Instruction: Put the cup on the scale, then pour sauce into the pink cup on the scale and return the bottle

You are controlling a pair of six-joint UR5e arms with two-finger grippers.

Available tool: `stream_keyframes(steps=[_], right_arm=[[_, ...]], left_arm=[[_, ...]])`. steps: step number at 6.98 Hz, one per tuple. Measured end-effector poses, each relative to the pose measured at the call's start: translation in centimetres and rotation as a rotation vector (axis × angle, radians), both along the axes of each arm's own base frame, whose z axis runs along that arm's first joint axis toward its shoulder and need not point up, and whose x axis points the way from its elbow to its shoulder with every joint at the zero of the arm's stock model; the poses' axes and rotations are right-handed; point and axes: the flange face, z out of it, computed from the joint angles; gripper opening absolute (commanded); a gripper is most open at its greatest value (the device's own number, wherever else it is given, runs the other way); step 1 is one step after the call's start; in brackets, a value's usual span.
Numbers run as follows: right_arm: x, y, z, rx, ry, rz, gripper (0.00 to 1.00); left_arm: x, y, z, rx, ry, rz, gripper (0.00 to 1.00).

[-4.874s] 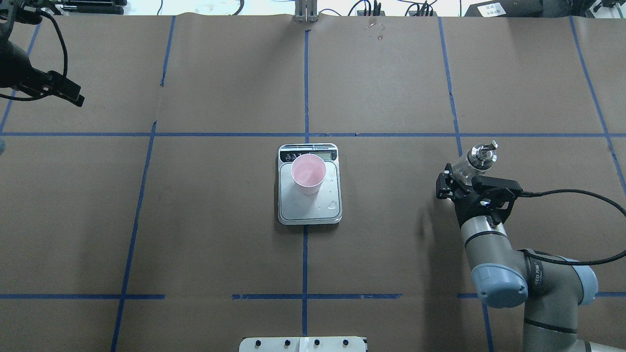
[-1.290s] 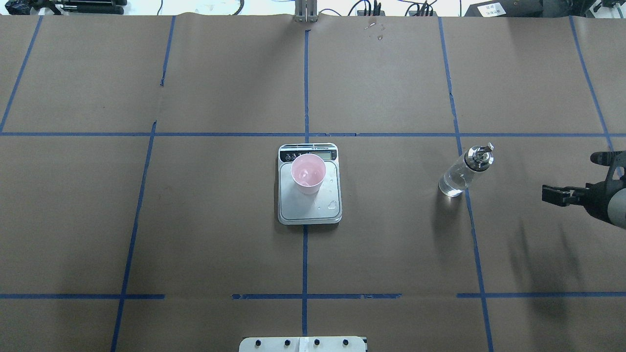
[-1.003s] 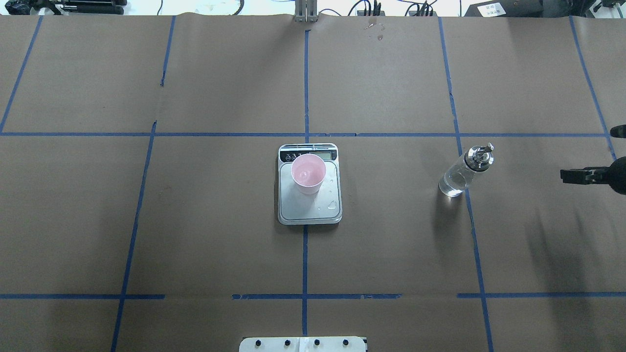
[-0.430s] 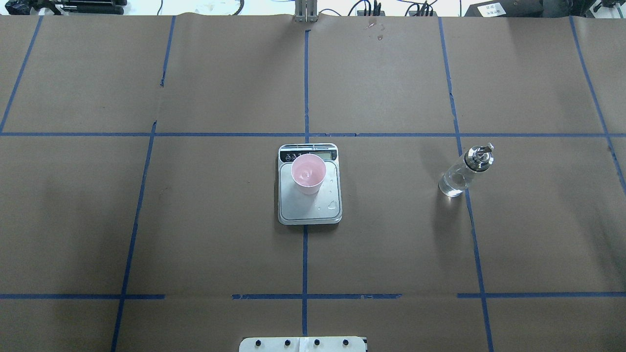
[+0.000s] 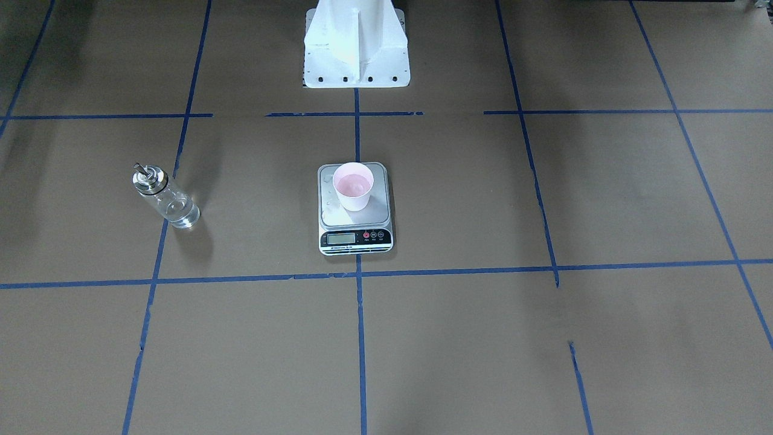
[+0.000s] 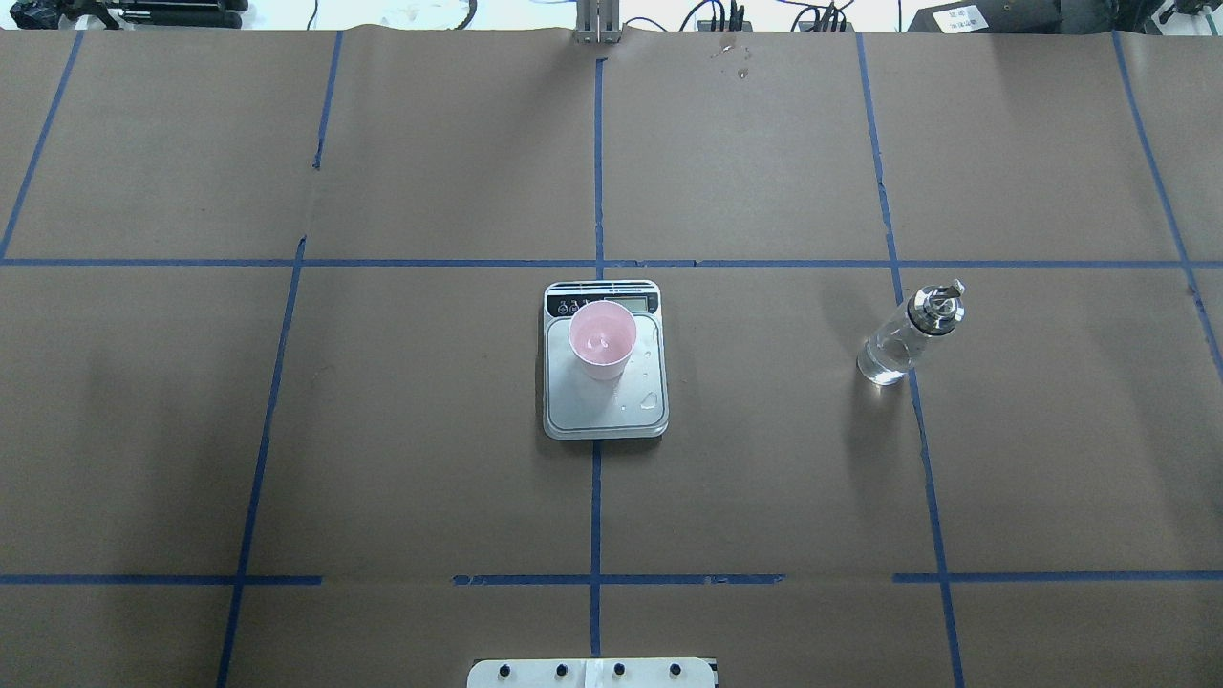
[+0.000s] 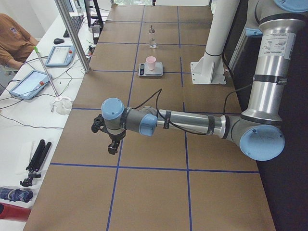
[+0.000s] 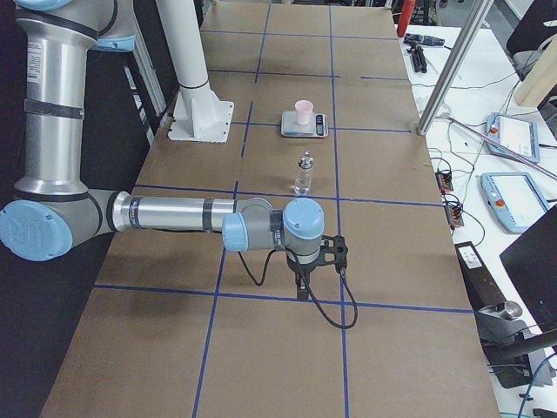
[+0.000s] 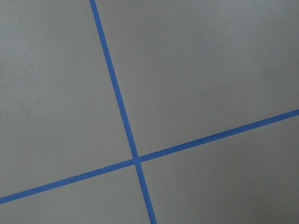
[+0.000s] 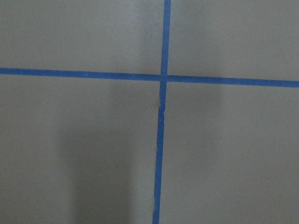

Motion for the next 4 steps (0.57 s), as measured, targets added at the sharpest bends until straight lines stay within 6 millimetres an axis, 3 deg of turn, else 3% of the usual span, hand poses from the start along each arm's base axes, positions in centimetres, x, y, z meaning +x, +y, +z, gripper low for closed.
stream_keyframes(steps=[4], right_arm=[[1.7,0.9,-3.6,-0.017,0.076,-0.12,1.0]], left_arm=[[-0.2,0.0,-0.1,-0.004,-0.037,-0.02,1.0]])
